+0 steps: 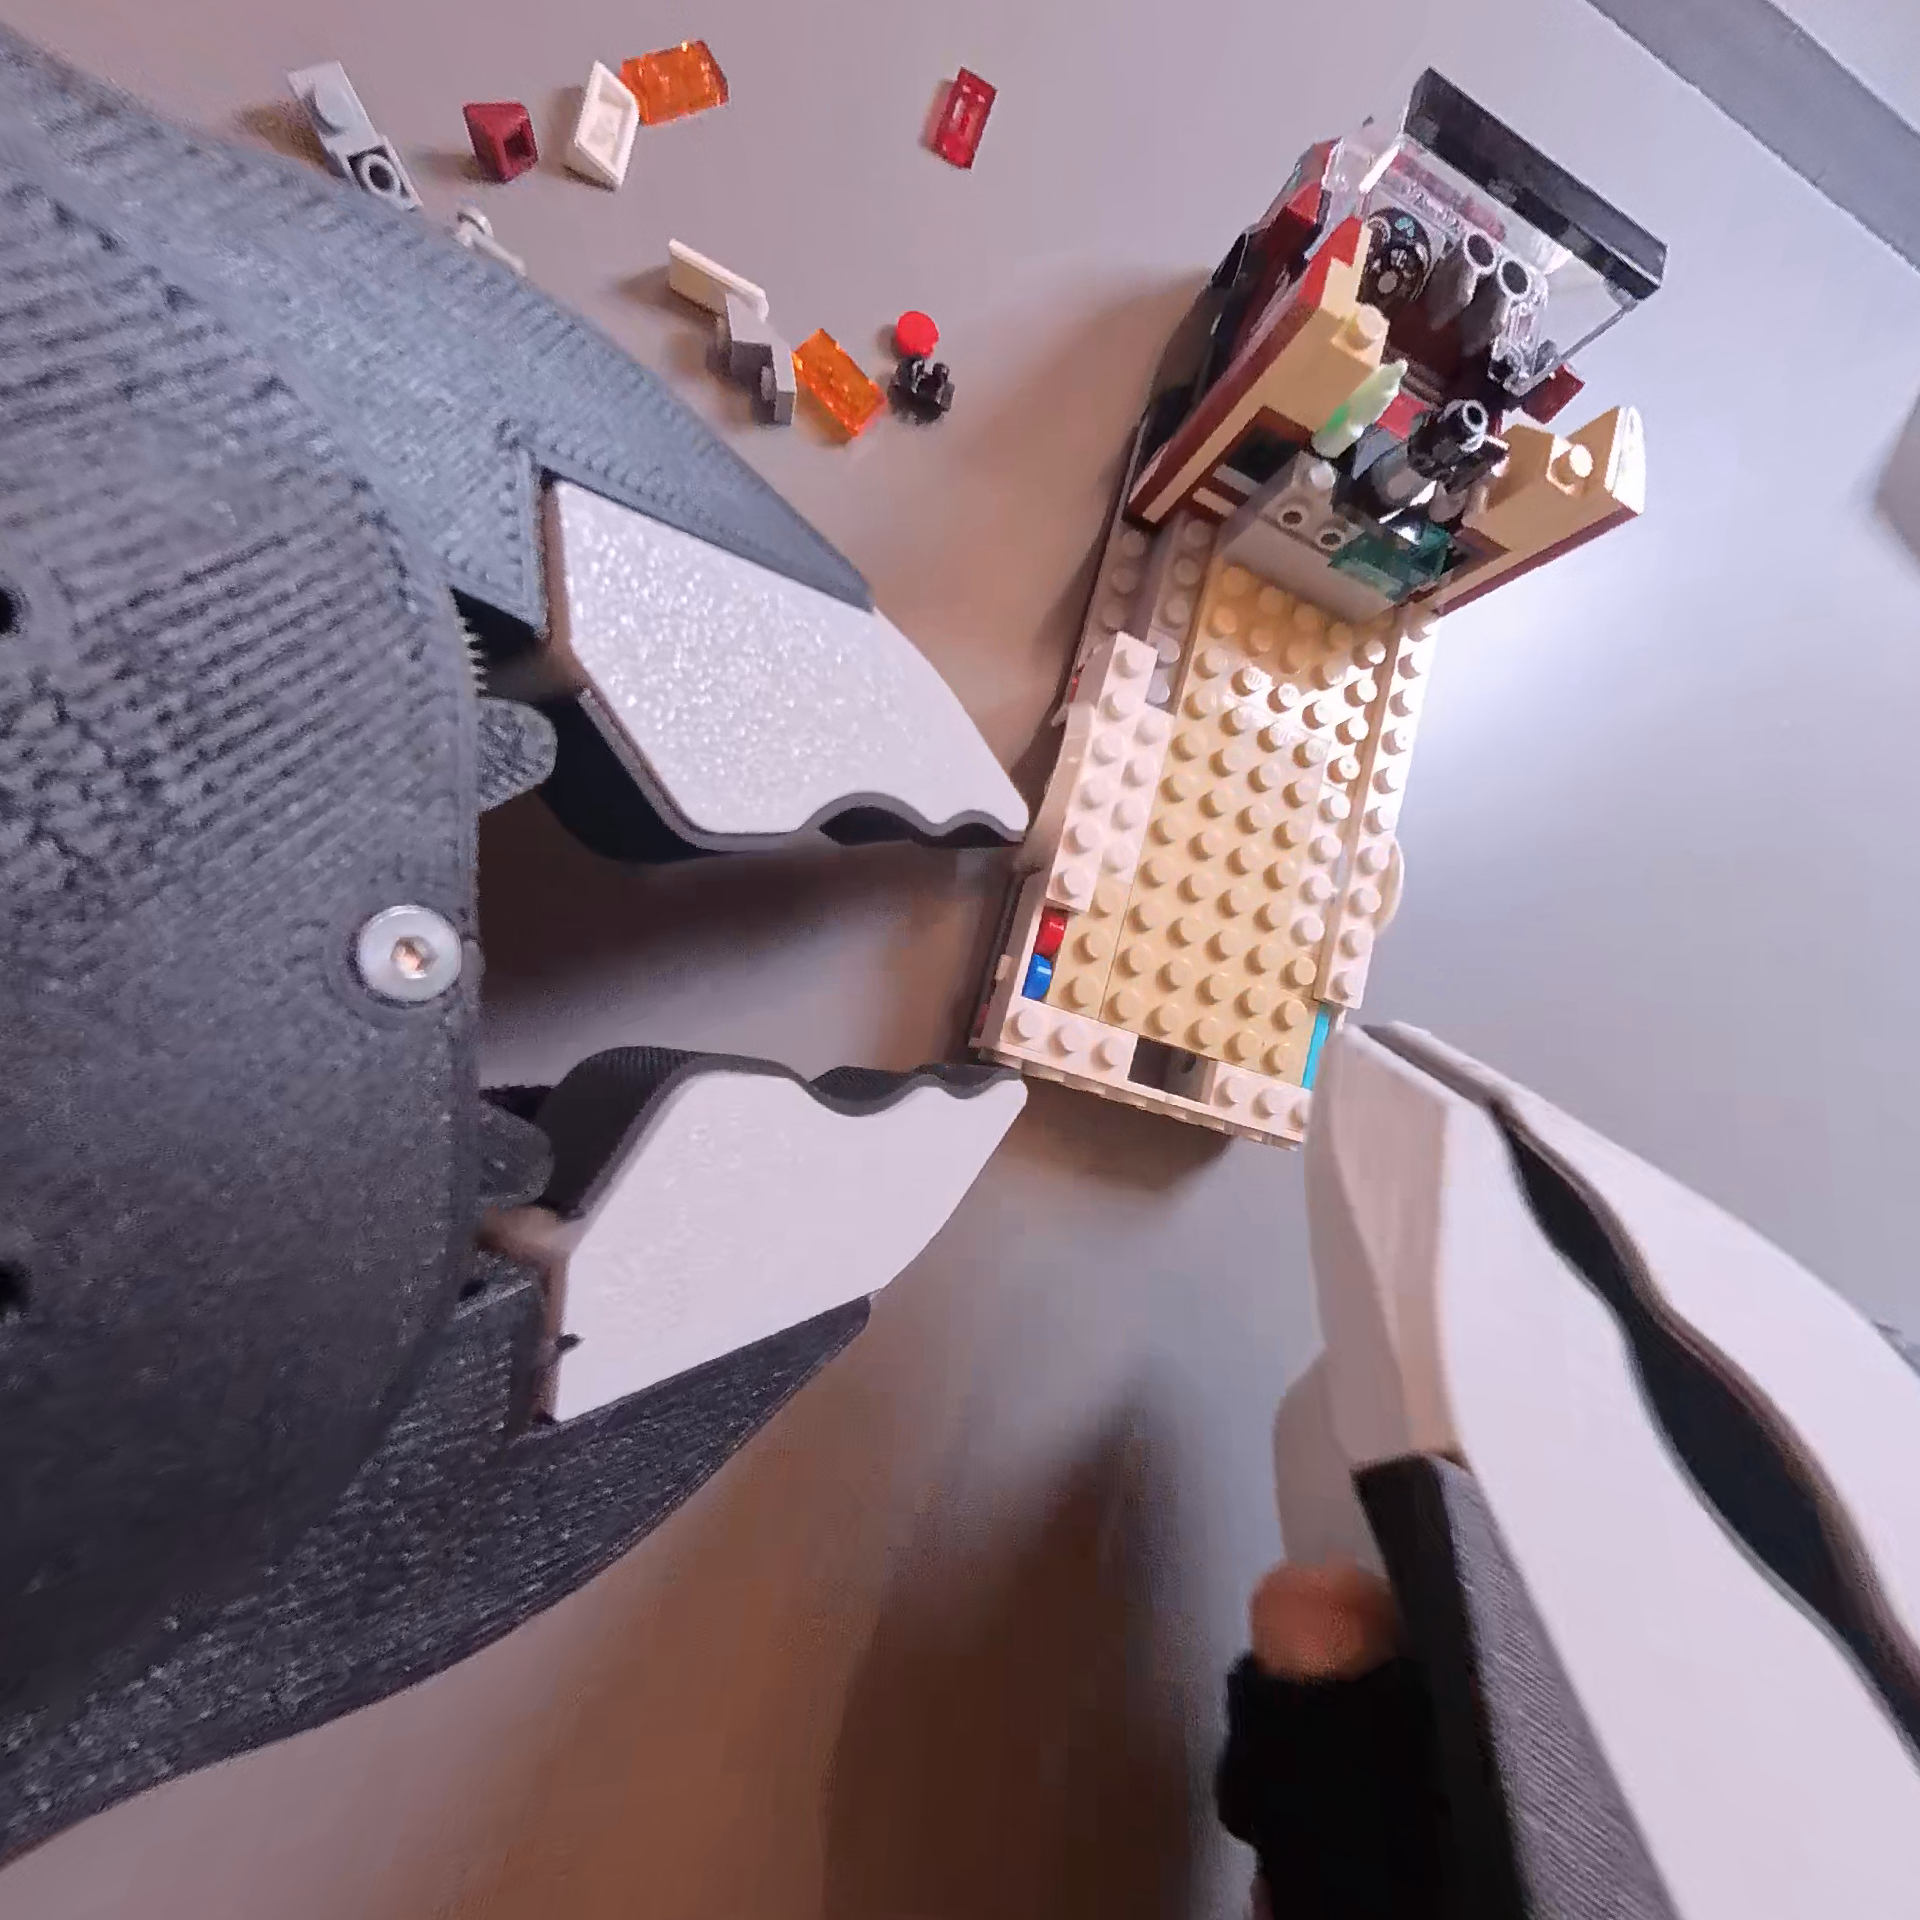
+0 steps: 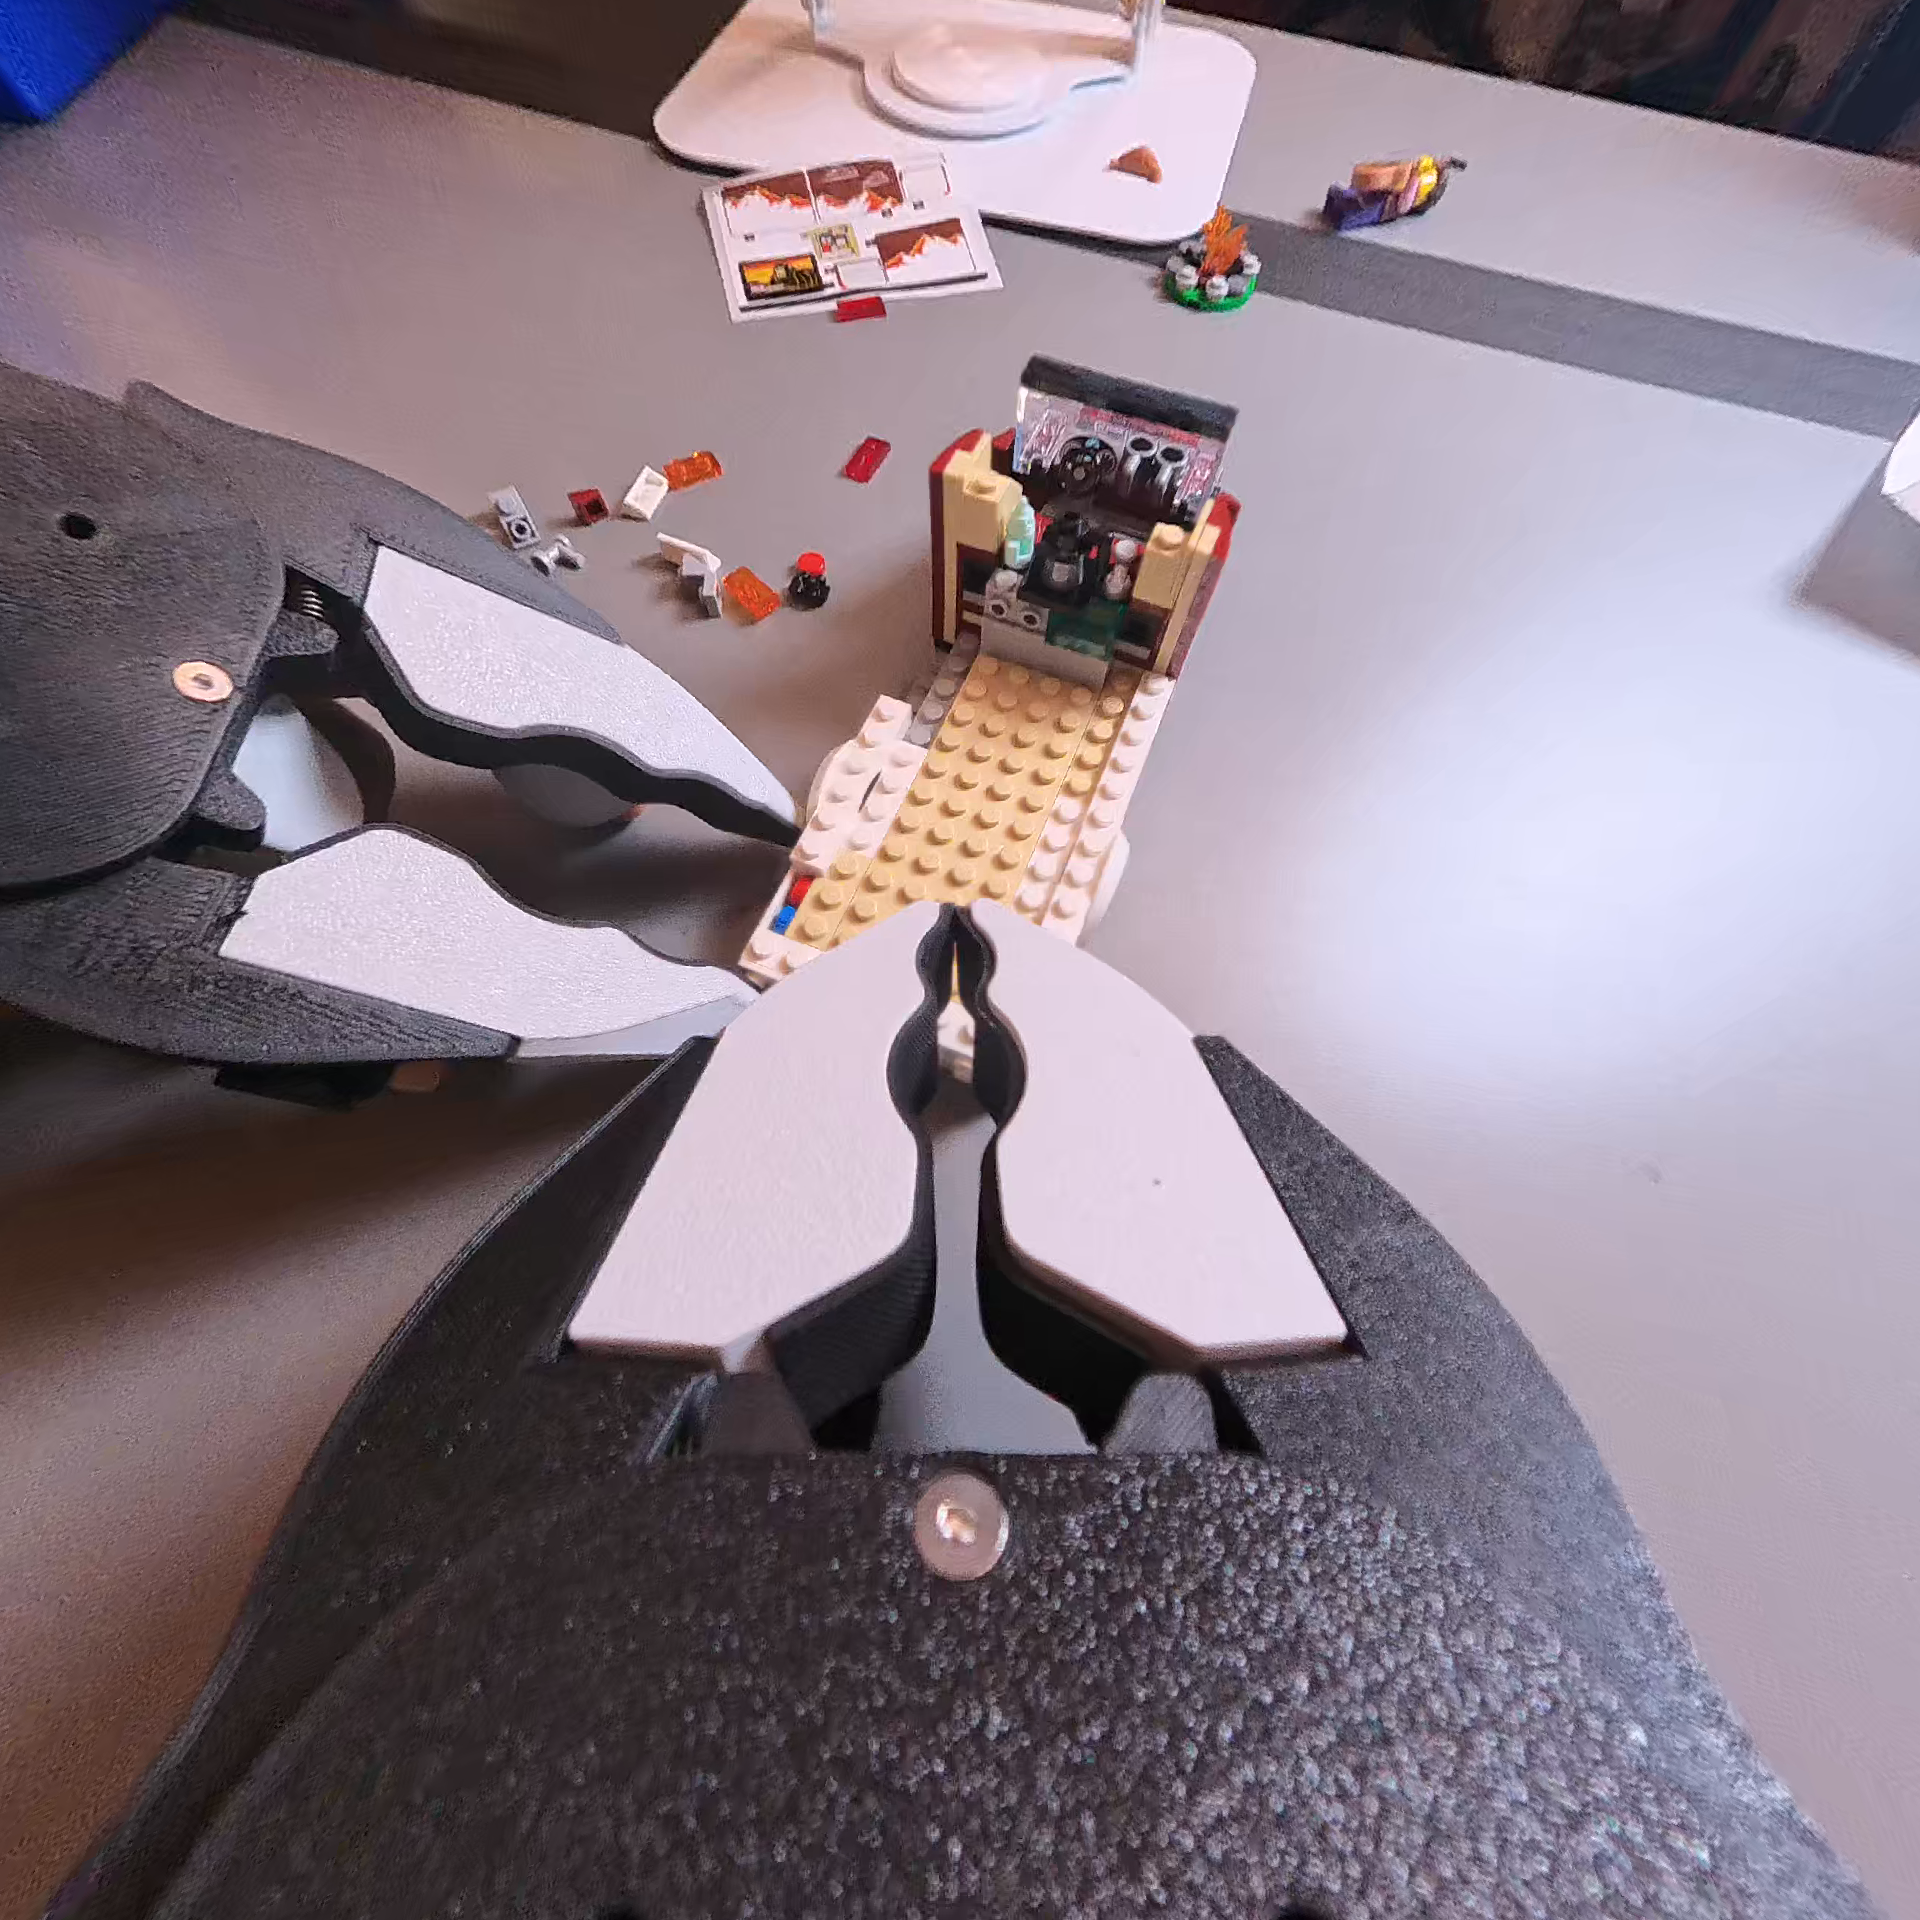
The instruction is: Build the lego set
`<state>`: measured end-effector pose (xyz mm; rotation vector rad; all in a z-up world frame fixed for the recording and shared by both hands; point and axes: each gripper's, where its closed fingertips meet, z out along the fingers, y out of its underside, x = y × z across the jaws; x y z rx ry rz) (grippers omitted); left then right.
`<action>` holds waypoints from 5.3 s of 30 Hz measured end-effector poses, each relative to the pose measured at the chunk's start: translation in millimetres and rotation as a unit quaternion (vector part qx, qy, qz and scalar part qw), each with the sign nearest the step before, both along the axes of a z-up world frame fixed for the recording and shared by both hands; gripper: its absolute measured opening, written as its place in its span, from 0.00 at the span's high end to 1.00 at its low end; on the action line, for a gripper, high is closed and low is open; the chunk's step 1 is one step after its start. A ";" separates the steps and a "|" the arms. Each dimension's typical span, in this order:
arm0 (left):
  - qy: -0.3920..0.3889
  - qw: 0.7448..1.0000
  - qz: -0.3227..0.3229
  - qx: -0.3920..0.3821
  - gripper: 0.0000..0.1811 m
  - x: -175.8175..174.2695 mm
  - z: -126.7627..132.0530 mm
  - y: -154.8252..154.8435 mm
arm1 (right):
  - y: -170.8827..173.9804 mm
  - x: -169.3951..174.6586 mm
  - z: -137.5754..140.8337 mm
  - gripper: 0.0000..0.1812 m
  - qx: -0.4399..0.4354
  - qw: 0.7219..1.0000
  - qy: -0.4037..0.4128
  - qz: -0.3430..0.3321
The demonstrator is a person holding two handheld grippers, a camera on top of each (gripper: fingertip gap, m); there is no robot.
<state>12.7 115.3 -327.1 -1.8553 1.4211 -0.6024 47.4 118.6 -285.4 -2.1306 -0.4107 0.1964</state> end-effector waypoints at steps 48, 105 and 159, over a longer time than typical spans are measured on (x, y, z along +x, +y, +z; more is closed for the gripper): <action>-0.004 0.998 0.052 0.032 0.61 1.1 3.3 12.2 | 18.3 8.8 -7.1 0.81 -0.088 0.992 0.016 0.092; 0.021 0.986 0.163 -0.034 0.57 -6.3 63.2 46.7 | 75.4 22.0 -31.2 0.86 -0.083 0.988 -0.103 0.080; -0.056 0.980 0.166 -0.092 0.57 -16.8 57.9 46.6 | 85.0 40.6 -21.6 0.86 -0.091 0.990 -0.102 0.045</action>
